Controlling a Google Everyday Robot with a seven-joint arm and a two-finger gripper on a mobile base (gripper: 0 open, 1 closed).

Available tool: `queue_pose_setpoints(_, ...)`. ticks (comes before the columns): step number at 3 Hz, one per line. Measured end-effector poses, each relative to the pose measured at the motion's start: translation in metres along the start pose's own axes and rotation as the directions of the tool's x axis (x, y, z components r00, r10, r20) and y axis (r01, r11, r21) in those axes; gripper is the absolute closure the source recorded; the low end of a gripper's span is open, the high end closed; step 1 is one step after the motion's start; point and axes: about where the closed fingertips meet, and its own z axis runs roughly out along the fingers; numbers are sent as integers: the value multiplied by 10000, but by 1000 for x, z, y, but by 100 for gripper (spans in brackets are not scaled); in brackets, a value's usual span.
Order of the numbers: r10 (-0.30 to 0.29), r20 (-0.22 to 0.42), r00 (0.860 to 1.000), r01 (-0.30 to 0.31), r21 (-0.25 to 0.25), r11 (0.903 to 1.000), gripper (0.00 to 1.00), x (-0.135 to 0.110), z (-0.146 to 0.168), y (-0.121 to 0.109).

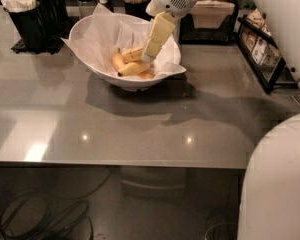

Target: Pick banana from white bowl

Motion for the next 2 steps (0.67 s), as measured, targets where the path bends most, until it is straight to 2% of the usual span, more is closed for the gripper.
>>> queue_pose_setpoints(1, 265, -268, 9993, -271, -249, 9993, 0, 5, 23, -9)
queue_pose_setpoints(2, 653, -773, 9949, -692, -486, 9964, 0, 22, 43, -13)
